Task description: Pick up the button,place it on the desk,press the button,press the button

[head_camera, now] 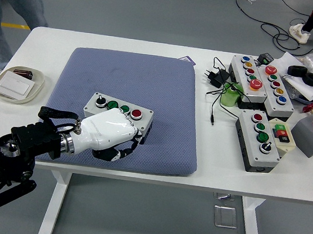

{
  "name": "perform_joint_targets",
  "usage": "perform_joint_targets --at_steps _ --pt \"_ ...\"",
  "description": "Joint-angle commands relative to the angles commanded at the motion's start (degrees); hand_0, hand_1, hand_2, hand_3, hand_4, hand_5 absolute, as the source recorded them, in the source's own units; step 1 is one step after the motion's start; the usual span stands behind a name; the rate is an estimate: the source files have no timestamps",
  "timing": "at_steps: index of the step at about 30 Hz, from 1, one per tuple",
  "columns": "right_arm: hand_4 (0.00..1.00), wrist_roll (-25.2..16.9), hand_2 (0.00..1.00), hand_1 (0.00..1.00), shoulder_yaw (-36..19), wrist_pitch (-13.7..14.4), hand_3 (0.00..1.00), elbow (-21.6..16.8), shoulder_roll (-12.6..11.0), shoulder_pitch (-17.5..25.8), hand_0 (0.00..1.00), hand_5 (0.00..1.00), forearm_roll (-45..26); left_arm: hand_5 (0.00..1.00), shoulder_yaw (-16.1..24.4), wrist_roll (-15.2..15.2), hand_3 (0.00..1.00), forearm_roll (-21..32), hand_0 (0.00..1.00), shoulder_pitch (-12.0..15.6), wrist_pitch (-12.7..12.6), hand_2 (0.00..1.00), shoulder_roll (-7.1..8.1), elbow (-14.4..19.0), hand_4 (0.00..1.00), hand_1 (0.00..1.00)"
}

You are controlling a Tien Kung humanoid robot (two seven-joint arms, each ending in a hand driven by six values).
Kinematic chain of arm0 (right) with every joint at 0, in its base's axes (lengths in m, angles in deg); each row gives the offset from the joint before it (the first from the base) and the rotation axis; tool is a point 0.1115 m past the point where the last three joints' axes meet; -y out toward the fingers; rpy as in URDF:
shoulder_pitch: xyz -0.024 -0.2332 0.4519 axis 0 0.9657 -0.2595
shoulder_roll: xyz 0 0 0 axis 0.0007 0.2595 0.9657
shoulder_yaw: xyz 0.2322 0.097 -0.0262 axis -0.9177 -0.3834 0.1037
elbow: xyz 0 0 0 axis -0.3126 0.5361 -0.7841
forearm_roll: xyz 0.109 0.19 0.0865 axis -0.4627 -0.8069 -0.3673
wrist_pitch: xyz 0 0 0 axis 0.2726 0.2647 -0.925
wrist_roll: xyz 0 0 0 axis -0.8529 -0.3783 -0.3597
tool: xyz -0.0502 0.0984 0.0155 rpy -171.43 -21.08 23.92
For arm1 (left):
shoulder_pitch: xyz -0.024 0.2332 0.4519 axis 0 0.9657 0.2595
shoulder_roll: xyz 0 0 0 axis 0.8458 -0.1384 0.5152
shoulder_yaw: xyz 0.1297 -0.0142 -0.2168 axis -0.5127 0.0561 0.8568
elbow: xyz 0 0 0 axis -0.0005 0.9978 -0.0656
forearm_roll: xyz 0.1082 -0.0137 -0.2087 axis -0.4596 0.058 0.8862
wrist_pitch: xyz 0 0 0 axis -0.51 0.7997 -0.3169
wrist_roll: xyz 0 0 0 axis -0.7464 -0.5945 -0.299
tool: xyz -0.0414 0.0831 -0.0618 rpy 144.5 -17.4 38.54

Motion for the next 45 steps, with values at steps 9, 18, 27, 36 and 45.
perform_joint_targets --at_steps 9,18,27,36,45 --pt "0.280 0.1 0.539 0.477 -0.1 0.0 0.582 0.0 0.0 0.0 0.627 0.022 0.2 0.002 -1.9 -2.2 0.671 -0.3 0.143 -0.9 0.1 0.108 -1.18 -3.3 0.424 0.036" --pt "0.280 0.1 0.539 0.477 0.1 0.0 0.582 0.0 0.0 -0.1 0.627 0.022 0.2 0.002 -1.0 -4.6 0.699 -0.5 0.141 -1.6 1.6 0.107 -1.64 -5.4 0.424 0.034" --pt "0.280 0.1 0.539 0.477 0.2 -0.1 0.582 0.0 0.0 -0.1 0.627 0.022 0.1 0.002 -0.4 -5.6 0.758 -0.5 0.132 -1.8 1.5 0.102 -1.96 -6.1 0.409 0.029" --pt "0.280 0.1 0.539 0.477 0.0 -0.1 0.582 0.0 0.0 0.0 0.627 0.022 0.4 0.002 -0.5 -6.2 0.779 0.5 0.128 -2.1 0.6 0.100 -2.89 -7.3 0.401 0.028" --pt "0.279 0.0 0.539 0.477 0.0 -0.2 0.582 0.0 -0.1 0.2 0.627 0.022 0.5 0.002 -0.1 -6.9 0.799 1.0 0.126 -2.7 -0.2 0.099 -4.14 -8.9 0.399 0.029"
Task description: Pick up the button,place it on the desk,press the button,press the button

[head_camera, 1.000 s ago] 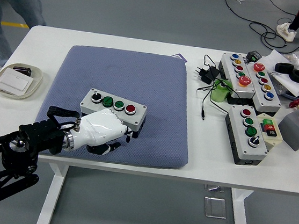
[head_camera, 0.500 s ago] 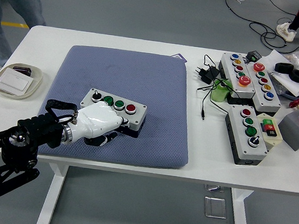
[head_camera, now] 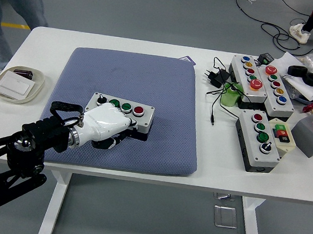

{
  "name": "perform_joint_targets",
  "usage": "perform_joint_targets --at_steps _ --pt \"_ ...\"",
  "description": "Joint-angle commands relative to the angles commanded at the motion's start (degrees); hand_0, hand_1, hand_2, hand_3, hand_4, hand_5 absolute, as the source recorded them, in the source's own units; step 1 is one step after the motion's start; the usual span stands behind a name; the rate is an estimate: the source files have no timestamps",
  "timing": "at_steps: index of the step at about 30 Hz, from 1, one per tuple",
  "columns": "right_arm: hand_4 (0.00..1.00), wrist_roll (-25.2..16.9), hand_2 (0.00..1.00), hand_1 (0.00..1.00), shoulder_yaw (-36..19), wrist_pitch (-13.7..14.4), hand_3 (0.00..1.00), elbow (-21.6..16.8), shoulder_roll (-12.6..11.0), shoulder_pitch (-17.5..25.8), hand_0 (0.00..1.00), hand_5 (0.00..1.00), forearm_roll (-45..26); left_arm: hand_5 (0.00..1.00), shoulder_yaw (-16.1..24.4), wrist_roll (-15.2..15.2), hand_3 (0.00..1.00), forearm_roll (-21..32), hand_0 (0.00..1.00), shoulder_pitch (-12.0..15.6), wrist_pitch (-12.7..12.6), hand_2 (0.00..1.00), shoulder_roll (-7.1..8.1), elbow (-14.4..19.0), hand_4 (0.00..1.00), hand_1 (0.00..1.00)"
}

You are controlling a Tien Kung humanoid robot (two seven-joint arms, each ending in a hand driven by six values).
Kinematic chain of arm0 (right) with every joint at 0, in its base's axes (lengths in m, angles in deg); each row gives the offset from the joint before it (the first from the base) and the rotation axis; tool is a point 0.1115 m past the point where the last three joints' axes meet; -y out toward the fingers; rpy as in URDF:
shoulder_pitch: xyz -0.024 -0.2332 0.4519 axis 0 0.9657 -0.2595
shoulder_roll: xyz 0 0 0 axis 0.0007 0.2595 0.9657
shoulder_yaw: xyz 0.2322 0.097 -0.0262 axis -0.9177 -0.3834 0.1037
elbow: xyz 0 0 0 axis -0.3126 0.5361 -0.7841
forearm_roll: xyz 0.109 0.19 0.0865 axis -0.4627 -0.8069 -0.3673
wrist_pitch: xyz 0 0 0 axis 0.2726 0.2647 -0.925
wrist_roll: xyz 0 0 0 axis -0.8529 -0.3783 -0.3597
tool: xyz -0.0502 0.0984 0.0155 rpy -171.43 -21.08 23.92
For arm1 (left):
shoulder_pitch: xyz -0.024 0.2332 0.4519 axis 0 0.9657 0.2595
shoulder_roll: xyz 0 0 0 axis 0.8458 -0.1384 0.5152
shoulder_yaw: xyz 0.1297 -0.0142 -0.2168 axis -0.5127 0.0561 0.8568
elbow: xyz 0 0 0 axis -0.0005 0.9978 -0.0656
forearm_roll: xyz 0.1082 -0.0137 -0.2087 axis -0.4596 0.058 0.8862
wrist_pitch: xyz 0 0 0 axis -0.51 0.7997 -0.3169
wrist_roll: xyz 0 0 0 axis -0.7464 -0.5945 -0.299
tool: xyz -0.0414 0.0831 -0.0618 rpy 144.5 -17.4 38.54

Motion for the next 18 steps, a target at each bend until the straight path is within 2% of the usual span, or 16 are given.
perform_joint_targets --at_steps 10,18 --pt "0.279 0.0 0.539 0.477 0.0 0.0 0.582 0.0 0.0 0.1 0.627 0.022 0.2 0.002 0.8 -1.1 0.807 0.1 0.126 -0.2 0.0 0.099 -0.98 -1.8 0.398 0.031" --pt "0.279 0.0 0.539 0.477 -0.1 -0.1 0.582 0.0 0.0 -0.1 0.627 0.022 0.3 0.002 1.4 -1.2 0.812 -0.1 0.125 0.0 0.6 0.101 -0.94 -1.4 0.396 0.033"
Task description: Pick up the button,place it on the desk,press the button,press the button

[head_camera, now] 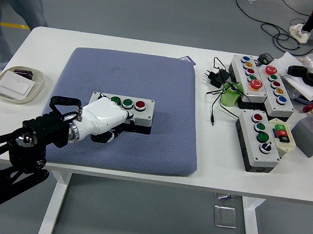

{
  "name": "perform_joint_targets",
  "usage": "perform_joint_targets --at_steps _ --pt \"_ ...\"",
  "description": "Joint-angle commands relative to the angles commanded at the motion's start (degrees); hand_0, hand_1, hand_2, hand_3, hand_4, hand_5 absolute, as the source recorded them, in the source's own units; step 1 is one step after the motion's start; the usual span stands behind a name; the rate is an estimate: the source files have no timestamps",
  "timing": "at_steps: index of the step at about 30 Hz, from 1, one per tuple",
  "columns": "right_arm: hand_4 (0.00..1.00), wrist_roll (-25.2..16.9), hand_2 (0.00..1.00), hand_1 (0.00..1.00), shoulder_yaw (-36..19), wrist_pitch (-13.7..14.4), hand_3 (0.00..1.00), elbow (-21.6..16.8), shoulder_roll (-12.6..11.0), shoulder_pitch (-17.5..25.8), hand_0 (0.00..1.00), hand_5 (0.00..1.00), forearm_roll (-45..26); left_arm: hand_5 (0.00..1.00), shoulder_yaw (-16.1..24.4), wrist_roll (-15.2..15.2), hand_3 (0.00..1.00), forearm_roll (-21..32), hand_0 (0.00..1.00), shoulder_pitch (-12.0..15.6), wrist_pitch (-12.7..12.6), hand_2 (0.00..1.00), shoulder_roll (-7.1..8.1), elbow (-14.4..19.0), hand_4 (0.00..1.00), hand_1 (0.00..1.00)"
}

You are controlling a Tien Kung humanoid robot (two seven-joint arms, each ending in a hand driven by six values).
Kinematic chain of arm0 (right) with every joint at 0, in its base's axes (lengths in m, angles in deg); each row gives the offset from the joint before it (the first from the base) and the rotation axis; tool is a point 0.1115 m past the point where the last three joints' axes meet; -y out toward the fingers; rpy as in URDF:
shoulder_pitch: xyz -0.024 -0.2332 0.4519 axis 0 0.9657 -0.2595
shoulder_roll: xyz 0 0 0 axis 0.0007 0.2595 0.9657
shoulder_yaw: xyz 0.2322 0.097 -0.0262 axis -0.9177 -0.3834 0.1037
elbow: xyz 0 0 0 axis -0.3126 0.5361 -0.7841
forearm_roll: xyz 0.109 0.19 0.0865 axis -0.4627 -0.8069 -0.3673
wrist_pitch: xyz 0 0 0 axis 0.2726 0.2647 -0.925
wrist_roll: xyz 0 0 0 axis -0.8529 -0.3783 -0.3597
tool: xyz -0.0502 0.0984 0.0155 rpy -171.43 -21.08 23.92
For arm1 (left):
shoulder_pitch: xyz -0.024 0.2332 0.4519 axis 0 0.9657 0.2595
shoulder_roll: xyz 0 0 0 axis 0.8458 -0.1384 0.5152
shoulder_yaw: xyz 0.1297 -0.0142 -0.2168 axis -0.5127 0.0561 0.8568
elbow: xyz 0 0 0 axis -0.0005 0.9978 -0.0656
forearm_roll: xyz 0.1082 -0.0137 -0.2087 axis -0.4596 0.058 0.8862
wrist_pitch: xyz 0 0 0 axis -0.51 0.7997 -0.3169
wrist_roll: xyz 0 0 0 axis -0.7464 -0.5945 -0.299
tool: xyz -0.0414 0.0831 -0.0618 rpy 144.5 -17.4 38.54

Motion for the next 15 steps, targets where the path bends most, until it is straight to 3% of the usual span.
perform_joint_targets --at_steps 3,10,15 --pt "0.279 0.0 0.539 0.477 0.0 0.0 0.582 0.0 0.0 -0.1 0.627 0.022 0.0 0.002 0.3 0.4 0.812 0.0 0.125 0.4 1.2 0.101 0.43 1.3 0.396 0.033" --pt "0.280 0.0 0.539 0.477 -0.4 -0.1 0.582 0.0 0.0 -0.2 0.627 0.022 0.7 0.002 2.6 1.1 0.763 0.2 0.120 1.2 0.1 0.094 2.13 7.6 0.383 0.028" --pt "0.279 0.0 0.539 0.477 -0.3 -0.1 0.582 0.0 0.0 -0.2 0.627 0.022 0.6 0.002 5.0 0.7 0.748 -0.3 0.115 0.6 0.1 0.086 2.26 8.3 0.344 0.020"
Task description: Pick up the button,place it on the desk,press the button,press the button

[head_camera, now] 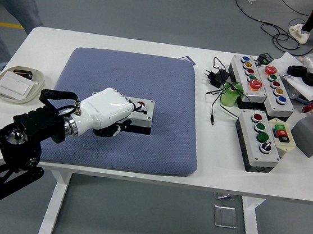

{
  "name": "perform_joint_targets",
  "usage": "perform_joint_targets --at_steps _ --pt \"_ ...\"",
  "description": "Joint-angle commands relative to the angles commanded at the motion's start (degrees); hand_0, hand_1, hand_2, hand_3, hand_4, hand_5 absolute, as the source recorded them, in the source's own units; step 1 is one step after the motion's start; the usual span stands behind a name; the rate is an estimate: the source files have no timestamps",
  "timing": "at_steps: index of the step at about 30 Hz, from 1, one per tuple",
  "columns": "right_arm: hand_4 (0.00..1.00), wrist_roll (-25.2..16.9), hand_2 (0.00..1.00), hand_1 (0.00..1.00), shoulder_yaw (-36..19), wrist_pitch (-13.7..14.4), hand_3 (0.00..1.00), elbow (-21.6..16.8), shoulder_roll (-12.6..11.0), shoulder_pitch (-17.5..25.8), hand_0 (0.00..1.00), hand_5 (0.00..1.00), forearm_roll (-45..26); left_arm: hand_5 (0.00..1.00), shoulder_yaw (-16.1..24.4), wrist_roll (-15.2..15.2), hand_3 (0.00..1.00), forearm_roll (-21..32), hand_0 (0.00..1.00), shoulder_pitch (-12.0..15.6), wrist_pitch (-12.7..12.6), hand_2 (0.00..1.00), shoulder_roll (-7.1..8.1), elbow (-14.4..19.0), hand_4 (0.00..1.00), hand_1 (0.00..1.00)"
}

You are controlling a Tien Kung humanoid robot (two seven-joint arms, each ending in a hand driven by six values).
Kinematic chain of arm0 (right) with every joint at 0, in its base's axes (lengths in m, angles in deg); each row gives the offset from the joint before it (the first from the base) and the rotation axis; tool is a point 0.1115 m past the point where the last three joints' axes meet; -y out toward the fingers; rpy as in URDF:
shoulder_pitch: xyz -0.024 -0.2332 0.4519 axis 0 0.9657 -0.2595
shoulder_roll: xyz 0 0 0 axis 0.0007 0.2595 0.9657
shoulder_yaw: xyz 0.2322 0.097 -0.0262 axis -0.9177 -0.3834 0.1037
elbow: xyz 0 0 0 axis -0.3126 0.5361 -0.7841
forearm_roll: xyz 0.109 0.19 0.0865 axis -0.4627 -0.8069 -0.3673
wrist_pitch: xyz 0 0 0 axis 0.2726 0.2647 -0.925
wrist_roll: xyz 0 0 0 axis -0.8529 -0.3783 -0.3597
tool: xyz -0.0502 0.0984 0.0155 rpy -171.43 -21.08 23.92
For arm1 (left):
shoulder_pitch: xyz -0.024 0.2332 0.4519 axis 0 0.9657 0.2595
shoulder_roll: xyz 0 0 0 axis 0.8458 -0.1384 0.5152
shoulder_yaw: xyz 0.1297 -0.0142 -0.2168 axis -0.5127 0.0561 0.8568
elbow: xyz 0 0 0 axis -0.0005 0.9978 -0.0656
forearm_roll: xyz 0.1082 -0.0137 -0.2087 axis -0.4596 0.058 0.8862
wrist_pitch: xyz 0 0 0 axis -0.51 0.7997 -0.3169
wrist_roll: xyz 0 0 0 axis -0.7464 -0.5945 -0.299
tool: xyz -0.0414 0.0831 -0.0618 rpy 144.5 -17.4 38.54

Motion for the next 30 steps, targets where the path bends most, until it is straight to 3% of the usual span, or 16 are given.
perform_joint_targets --at_steps 2,3,12,26,30 --pt "0.279 0.0 0.539 0.477 0.1 0.0 0.582 0.0 0.0 0.0 0.627 0.022 -0.1 0.002 0.5 -0.4 0.748 -0.2 0.115 -0.5 0.1 0.086 -0.16 -1.1 0.344 0.020" --pt "0.279 0.0 0.539 0.477 0.2 0.0 0.582 0.0 0.0 0.0 0.627 0.022 -0.2 0.002 0.5 -0.4 0.760 -0.2 0.117 -0.6 0.1 0.083 -0.18 -1.2 0.286 0.016" --pt "0.280 0.1 0.539 0.477 0.0 0.1 0.582 0.0 0.0 -0.2 0.627 0.022 0.0 0.002 0.3 -1.5 0.769 -1.2 0.118 -2.6 1.1 0.084 -1.55 -7.5 0.279 0.015" --pt "0.279 0.1 0.539 0.477 0.1 0.1 0.582 0.0 0.0 -0.2 0.627 0.022 0.0 0.002 -0.1 -1.6 0.770 -1.2 0.117 -2.7 2.4 0.081 -1.22 -8.1 0.294 0.017" --pt "0.280 0.1 0.539 0.477 0.1 0.1 0.582 0.0 0.0 -0.3 0.627 0.022 0.1 0.002 -1.0 -2.2 0.770 -1.2 0.116 -2.8 4.5 0.078 -1.09 -8.4 0.306 0.015"
